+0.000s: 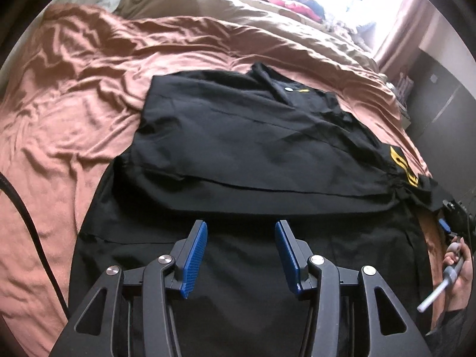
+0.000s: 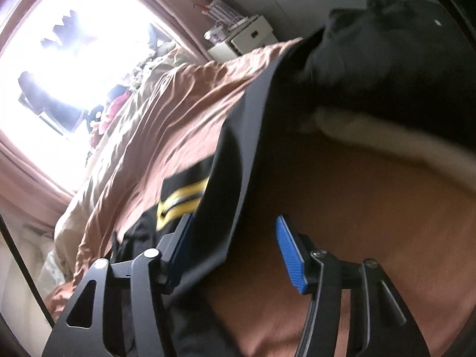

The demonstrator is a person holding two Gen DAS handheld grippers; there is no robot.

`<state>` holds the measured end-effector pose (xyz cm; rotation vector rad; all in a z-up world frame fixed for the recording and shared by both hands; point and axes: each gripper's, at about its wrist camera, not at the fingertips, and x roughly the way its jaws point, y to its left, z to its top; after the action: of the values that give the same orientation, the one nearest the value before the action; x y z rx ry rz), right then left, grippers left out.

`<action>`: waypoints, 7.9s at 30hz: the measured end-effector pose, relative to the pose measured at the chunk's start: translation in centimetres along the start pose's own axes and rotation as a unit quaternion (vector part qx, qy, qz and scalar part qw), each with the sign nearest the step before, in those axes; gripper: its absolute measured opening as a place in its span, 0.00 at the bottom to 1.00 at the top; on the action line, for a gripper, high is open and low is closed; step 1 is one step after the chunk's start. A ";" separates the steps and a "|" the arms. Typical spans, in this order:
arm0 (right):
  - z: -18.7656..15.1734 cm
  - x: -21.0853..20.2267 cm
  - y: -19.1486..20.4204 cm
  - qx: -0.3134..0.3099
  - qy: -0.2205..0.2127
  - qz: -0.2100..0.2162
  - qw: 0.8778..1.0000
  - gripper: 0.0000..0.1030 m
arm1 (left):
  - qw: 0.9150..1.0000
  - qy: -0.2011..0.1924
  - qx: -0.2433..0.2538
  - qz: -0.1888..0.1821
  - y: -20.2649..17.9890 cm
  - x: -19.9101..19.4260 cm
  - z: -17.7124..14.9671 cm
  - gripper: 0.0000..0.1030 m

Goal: Fold large clothes

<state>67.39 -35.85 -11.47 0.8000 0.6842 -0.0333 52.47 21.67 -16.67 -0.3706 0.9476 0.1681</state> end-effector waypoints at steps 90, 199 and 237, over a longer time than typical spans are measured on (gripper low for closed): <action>-22.6 4.0 40.3 -0.468 0.087 0.062 0.877 0.06 | 0.988 -0.038 -0.148 -0.030 4.7 -2.7 0.3 0.48; -17.7 2.1 14.9 -0.030 0.169 0.094 0.981 0.63 | 0.997 0.019 0.062 0.034 -3.9 1.6 1.0 0.68; -16.8 1.6 13.7 0.001 0.142 0.142 0.980 0.14 | 0.922 0.080 0.247 0.288 4.1 0.1 5.0 0.27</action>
<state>63.17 -14.60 -11.82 0.9082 0.8321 0.3450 55.14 27.34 -15.06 0.3786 1.2031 0.4290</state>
